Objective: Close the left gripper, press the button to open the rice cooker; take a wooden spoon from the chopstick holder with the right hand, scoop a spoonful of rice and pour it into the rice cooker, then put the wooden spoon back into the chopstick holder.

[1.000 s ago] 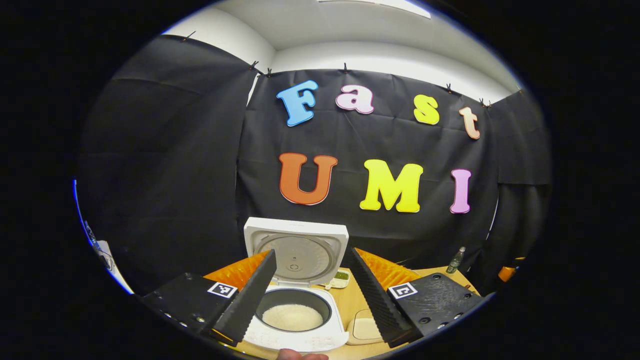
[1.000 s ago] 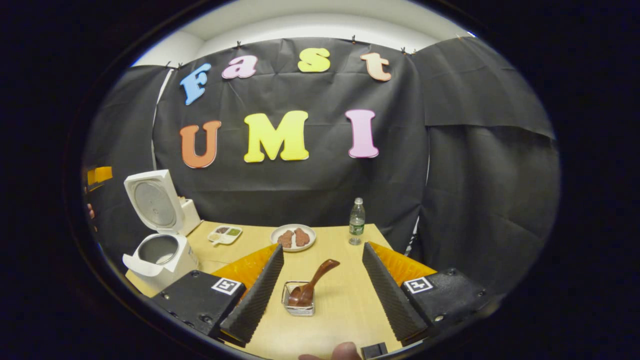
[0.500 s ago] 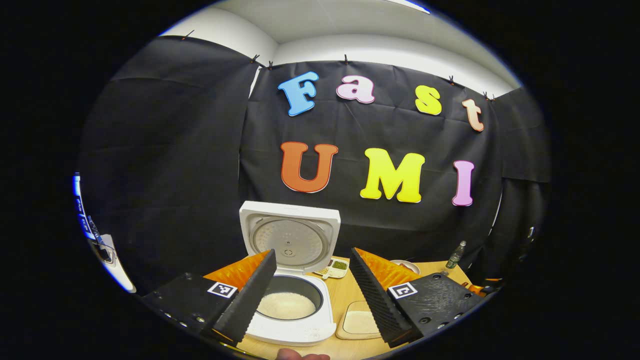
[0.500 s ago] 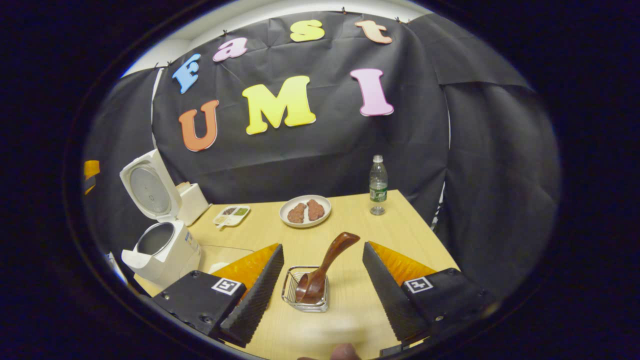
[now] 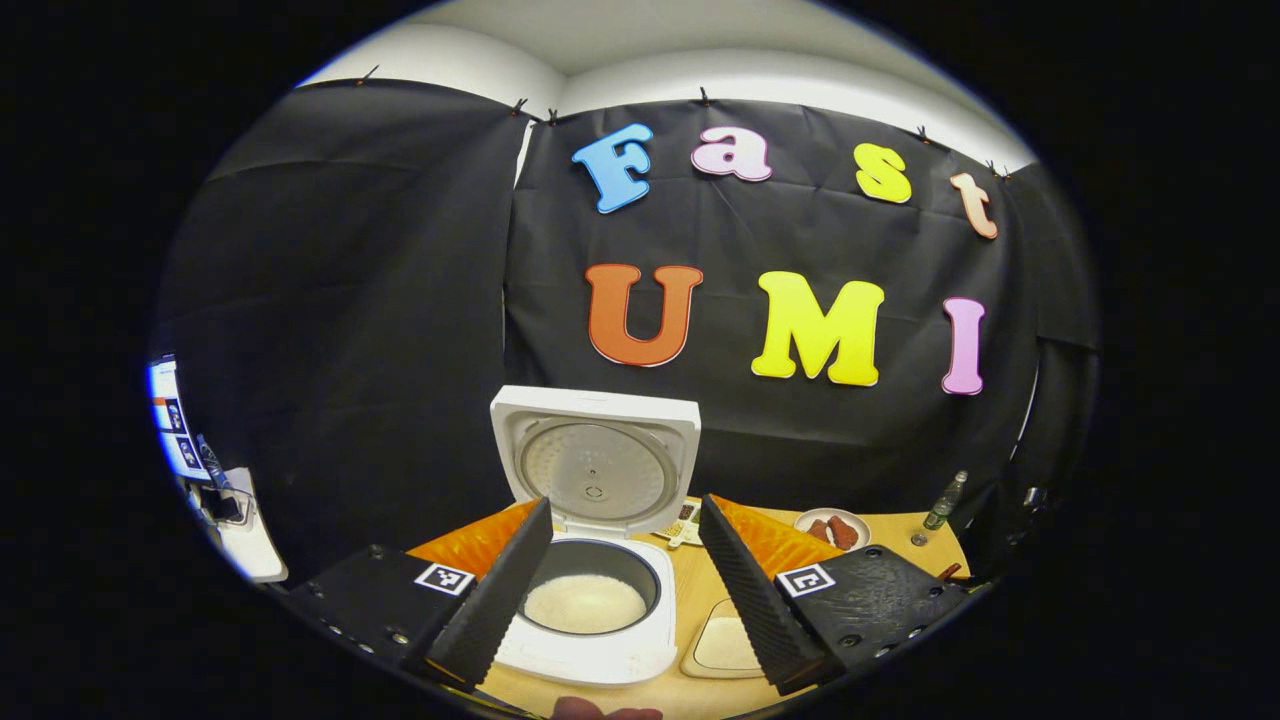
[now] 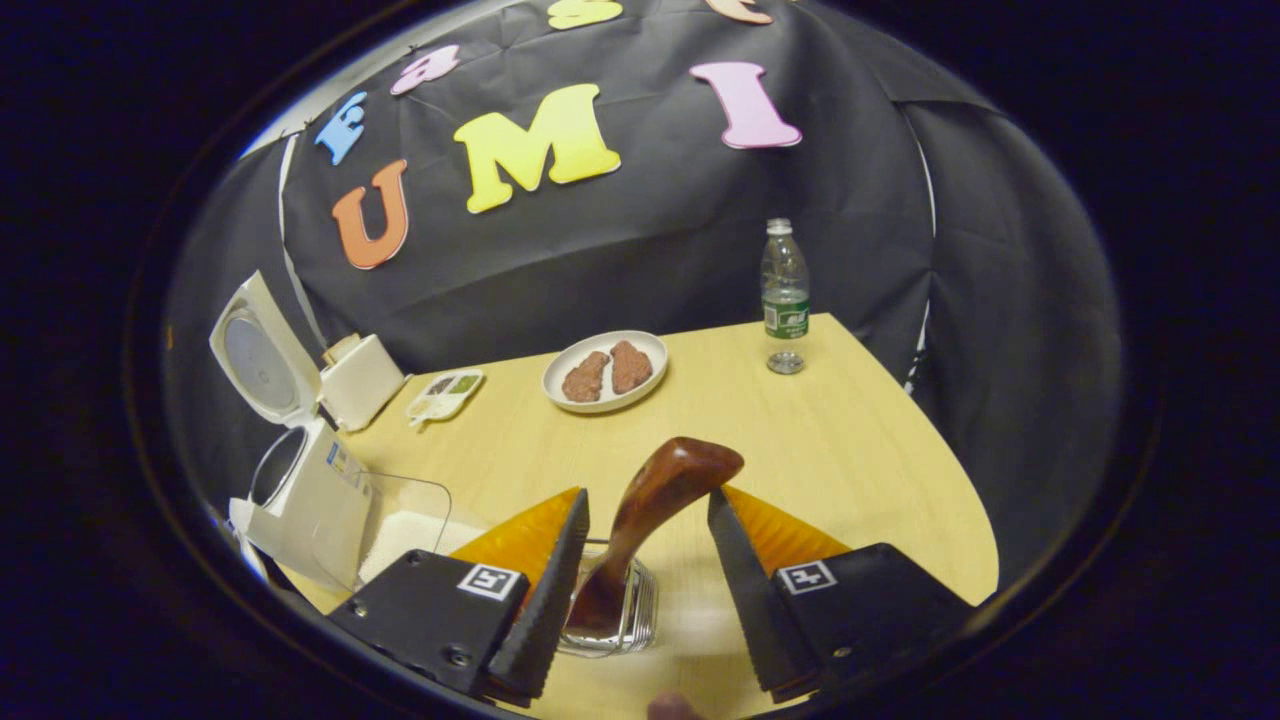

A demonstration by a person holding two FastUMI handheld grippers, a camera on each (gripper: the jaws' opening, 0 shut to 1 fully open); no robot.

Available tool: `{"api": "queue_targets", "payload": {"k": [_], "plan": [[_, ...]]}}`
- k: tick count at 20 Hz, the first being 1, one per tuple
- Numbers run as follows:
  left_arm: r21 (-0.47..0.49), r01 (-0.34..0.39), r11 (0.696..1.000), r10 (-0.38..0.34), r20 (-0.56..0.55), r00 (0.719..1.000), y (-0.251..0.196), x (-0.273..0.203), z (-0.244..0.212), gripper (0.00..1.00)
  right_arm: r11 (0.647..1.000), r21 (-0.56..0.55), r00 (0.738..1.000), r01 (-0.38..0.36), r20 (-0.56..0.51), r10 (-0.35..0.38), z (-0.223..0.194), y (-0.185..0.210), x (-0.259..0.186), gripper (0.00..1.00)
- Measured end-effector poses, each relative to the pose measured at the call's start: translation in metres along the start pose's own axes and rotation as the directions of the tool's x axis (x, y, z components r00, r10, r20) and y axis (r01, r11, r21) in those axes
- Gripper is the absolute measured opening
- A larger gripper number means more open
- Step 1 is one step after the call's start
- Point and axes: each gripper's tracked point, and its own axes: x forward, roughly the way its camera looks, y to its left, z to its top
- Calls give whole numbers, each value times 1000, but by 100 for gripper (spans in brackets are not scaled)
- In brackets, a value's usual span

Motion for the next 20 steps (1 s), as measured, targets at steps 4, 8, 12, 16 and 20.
{"api": "queue_targets", "payload": {"k": [4,8,12,16,20], "plan": [[16,-2,1000,3,-11,1000,-1,2,-5,94,999,24,998,-41,-36,42,-6,5,5,57],[-5,13,1000,-13,-14,1000,3,5,-5,94,998,40,999,-38,-37,39,-5,12,-7,31],[-25,35,999,-36,-15,999,20,4,-7,95,998,63,1000,-20,-22,22,0,28,-28,23],[-50,54,997,-55,-14,998,49,-1,-8,94,998,41,997,40,59,-42,32,40,-53,17],[-63,82,995,-83,-12,996,83,-7,-14,94,995,14,982,102,156,-103,70,64,-88,12]]}}
